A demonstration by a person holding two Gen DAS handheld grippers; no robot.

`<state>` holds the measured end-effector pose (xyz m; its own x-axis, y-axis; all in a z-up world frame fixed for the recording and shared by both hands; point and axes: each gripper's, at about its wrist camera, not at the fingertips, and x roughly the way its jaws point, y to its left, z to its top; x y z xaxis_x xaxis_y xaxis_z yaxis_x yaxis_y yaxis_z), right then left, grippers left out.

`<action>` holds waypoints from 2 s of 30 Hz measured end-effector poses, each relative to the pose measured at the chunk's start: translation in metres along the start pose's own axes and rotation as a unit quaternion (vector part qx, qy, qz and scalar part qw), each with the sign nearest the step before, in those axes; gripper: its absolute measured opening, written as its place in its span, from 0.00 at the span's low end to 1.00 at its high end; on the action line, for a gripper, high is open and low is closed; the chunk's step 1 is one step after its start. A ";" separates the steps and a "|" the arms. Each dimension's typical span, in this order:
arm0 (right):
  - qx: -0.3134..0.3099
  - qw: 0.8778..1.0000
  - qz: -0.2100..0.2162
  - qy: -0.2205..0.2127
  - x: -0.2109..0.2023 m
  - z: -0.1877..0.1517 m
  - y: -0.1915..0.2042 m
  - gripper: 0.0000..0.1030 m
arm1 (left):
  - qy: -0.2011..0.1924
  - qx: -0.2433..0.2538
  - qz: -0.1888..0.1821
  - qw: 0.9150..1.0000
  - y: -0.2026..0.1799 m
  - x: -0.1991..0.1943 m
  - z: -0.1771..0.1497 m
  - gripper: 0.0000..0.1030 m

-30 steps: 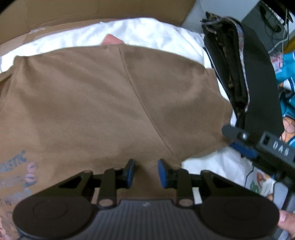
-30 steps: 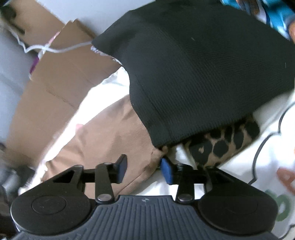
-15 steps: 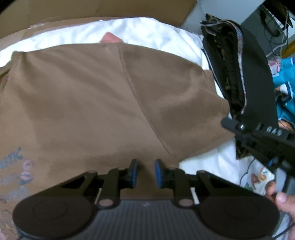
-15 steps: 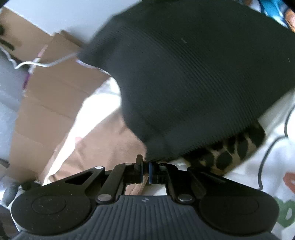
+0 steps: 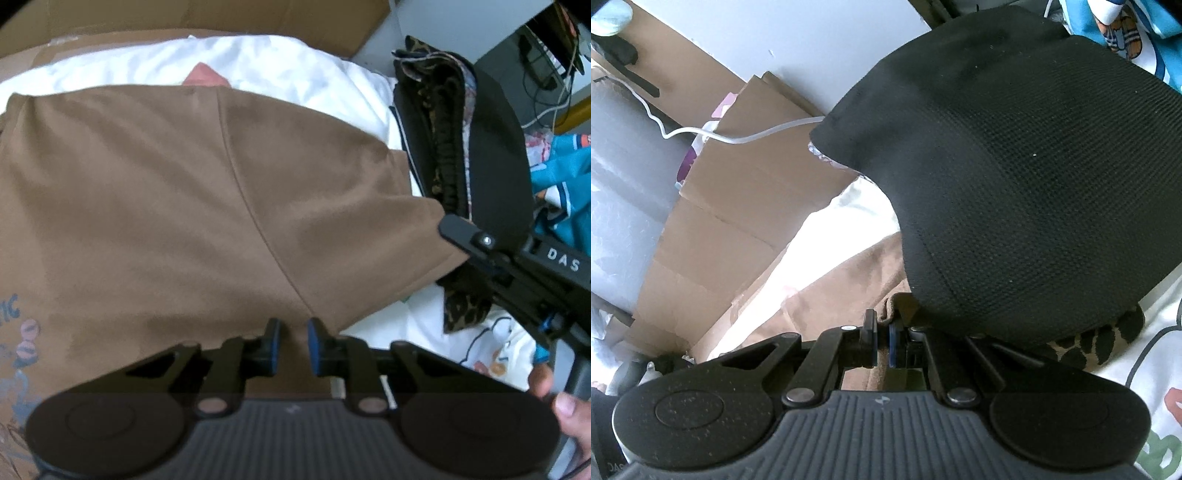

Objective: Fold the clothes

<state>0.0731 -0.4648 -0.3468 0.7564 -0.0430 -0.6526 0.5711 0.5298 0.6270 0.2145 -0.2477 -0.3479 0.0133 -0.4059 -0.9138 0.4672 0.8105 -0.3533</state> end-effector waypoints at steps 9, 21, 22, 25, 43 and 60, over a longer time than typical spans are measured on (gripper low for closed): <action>-0.009 1.000 0.011 0.013 0.006 0.001 0.003 0.03 | 0.016 -0.006 -0.014 1.000 -0.005 0.016 -0.001 0.09; -0.035 0.996 0.072 0.042 0.004 -0.007 0.024 0.03 | 0.012 -0.044 -0.017 0.999 0.002 0.034 -0.002 0.10; -0.038 0.995 0.078 0.045 0.005 -0.008 0.027 0.03 | 0.010 -0.045 -0.016 0.999 0.001 0.034 -0.003 0.09; -0.050 0.993 0.094 0.059 0.001 -0.014 0.034 0.03 | 0.003 -0.046 -0.019 0.999 0.001 0.036 -0.006 0.09; -0.137 0.981 0.106 0.087 -0.011 -0.050 0.074 0.03 | -0.014 -0.143 -0.031 0.989 0.070 -0.014 -0.013 0.18; -0.268 0.946 0.049 0.176 0.010 -0.126 0.090 0.17 | -0.038 -0.188 -0.013 0.981 0.114 -0.049 -0.019 0.21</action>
<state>0.0914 -0.3106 -0.3506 0.5903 0.2641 -0.7627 0.1874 0.8743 0.4478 0.2503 -0.1277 -0.3474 0.0778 -0.4467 -0.8913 0.1087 0.8925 -0.4378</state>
